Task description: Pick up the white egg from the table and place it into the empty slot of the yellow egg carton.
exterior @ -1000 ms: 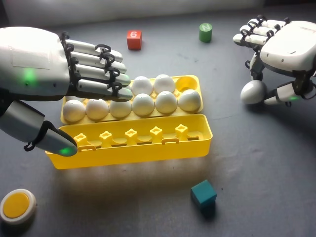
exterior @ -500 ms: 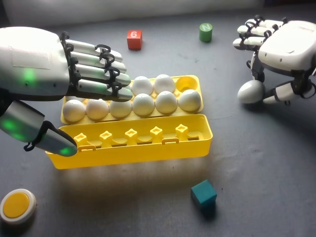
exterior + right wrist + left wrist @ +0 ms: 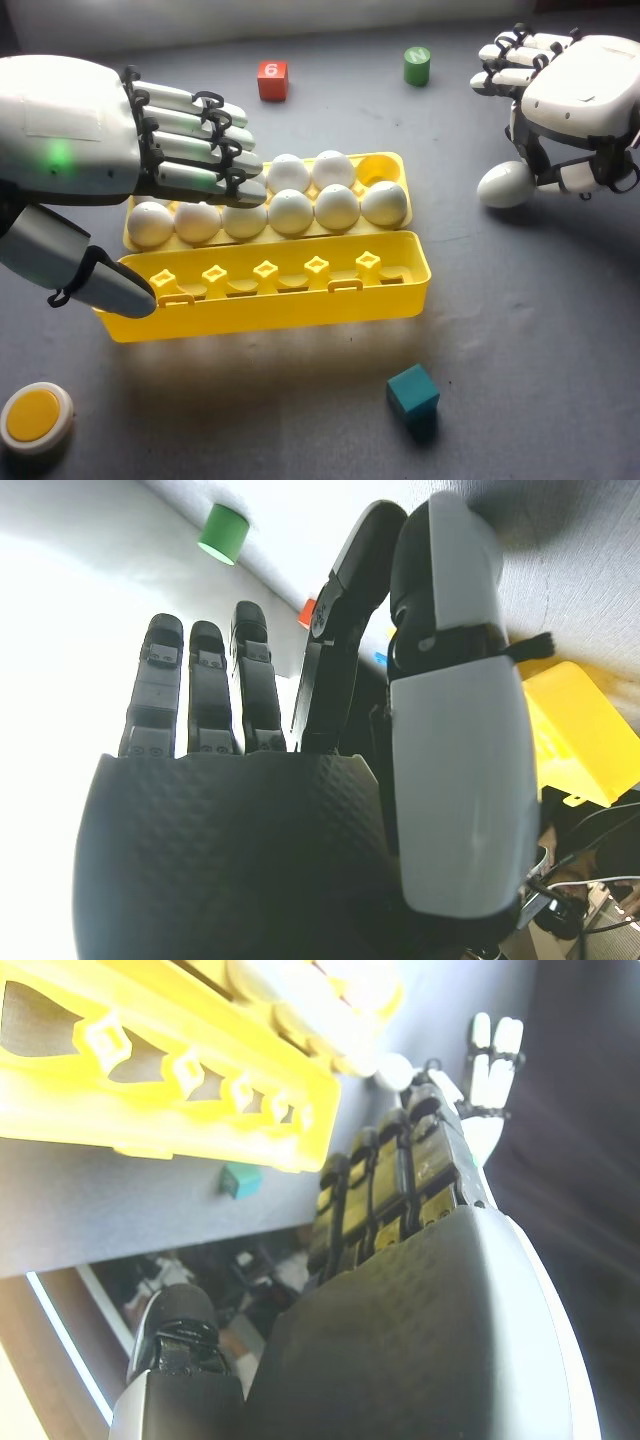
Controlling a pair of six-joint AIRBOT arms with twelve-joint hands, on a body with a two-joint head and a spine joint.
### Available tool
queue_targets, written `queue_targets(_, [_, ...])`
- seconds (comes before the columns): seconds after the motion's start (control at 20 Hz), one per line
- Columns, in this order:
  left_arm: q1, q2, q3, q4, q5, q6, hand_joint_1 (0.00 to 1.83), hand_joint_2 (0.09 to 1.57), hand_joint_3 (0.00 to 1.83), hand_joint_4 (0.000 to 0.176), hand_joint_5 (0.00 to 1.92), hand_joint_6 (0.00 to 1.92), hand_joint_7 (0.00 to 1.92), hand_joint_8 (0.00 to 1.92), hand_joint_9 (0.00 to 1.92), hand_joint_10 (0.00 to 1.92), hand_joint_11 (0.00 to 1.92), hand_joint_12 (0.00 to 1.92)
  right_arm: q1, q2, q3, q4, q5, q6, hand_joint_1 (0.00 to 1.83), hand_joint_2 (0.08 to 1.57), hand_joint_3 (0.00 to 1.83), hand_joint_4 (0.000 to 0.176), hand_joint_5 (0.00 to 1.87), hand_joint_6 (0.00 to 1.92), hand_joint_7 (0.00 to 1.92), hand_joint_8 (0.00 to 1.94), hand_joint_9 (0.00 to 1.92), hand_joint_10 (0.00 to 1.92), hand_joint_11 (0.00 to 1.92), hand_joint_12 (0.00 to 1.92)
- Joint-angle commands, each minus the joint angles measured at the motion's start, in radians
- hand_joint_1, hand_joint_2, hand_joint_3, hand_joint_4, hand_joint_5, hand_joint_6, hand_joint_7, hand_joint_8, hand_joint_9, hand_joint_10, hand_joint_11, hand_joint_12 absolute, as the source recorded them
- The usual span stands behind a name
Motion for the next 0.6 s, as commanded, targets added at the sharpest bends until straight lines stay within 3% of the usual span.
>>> queue_targets(0.0, [-0.008,-0.002,0.004,-0.067,-0.012,0.001,0.00,1.16,0.00,0.000,0.11,0.01,0.08,0.01,0.05,0.01,0.02,0.01,0.011,0.006,0.002,0.000,0.113,0.001,1.14,1.03,0.00,0.000,1.19,0.64,0.23,0.00,0.00,0.00,0.00,0.00])
queue_targets(0.05, [-0.008,-0.002,0.004,-0.067,-0.012,0.001,0.00,1.16,0.00,0.000,0.10,0.01,0.07,0.01,0.05,0.01,0.02,0.01,0.011,0.007,0.002,0.000,0.114,0.001,1.13,1.03,0.00,0.025,1.19,0.63,0.23,0.00,0.00,0.00,0.00,0.00])
queue_targets(0.1, [-0.008,-0.002,0.004,-0.067,-0.012,0.001,0.00,1.16,0.00,0.000,0.08,0.00,0.05,0.00,0.02,0.00,0.00,0.00,0.011,0.007,0.002,0.000,0.115,0.001,0.84,0.99,0.00,0.056,0.81,0.08,0.14,0.00,0.00,0.00,0.00,0.00])
queue_targets(0.15, [-0.008,-0.002,0.005,-0.067,-0.012,0.001,0.00,1.16,0.00,0.000,0.08,0.00,0.05,0.00,0.02,0.00,0.00,0.00,0.012,0.007,0.002,0.000,0.115,0.001,0.84,0.99,0.00,0.056,0.81,0.08,0.14,0.00,0.00,0.00,0.00,0.00])
queue_targets(0.2, [-0.008,-0.002,0.005,-0.067,-0.012,0.001,0.00,1.17,0.00,0.000,0.08,0.00,0.06,0.00,0.03,0.00,0.00,0.00,0.012,0.007,0.002,0.000,0.115,0.000,0.85,0.94,0.00,0.043,0.79,0.02,0.14,0.00,0.00,0.00,0.00,0.00])
queue_targets(0.25, [-0.008,-0.002,0.005,-0.067,-0.012,0.001,0.00,1.17,0.00,0.000,0.08,0.00,0.06,0.00,0.03,0.00,0.00,0.00,0.012,0.007,0.002,0.000,0.115,0.000,0.80,0.86,0.00,0.133,0.71,0.00,0.02,0.00,0.00,0.00,0.00,0.00])
queue_targets(0.3, [-0.008,-0.002,0.005,-0.067,-0.012,0.001,0.00,1.17,0.00,0.000,0.08,0.00,0.06,0.00,0.03,0.00,0.00,0.00,0.012,0.007,0.002,0.000,0.115,0.000,0.80,0.86,0.00,0.133,0.71,0.00,0.02,0.00,0.00,0.00,0.00,0.00])
queue_targets(0.35, [-0.008,-0.002,0.005,-0.067,-0.012,0.001,0.00,1.17,0.00,0.000,0.08,0.00,0.06,0.00,0.03,0.00,0.00,0.00,0.012,0.007,0.002,0.000,0.114,0.000,0.79,0.86,0.00,0.152,0.65,0.00,0.00,0.00,0.00,0.00,0.00,0.00])
queue_targets(0.45, [-0.008,-0.002,0.005,-0.067,-0.012,0.001,0.00,1.17,0.00,0.000,0.07,0.00,0.04,0.00,0.01,0.00,0.00,0.00,0.012,0.007,0.002,0.000,0.114,0.000,0.82,0.84,0.00,0.150,0.67,0.01,0.00,0.00,0.00,0.00,0.00,0.00])
queue_targets(0.5, [-0.007,-0.002,0.006,-0.067,-0.012,0.001,0.00,1.17,0.00,0.000,0.08,0.00,0.05,0.01,0.02,0.01,0.00,0.00,0.012,0.006,0.002,0.000,0.113,0.000,0.85,0.83,0.00,0.136,0.66,0.01,0.01,0.00,0.00,0.00,0.00,0.00])
queue_targets(0.55, [-0.007,-0.002,0.006,-0.067,-0.012,0.001,0.00,1.17,0.00,0.000,0.10,0.01,0.08,0.02,0.05,0.02,0.03,0.01,0.011,0.006,0.002,0.000,0.112,0.000,0.81,0.85,0.00,0.151,0.61,0.00,0.00,0.00,0.00,0.00,0.00,0.00])
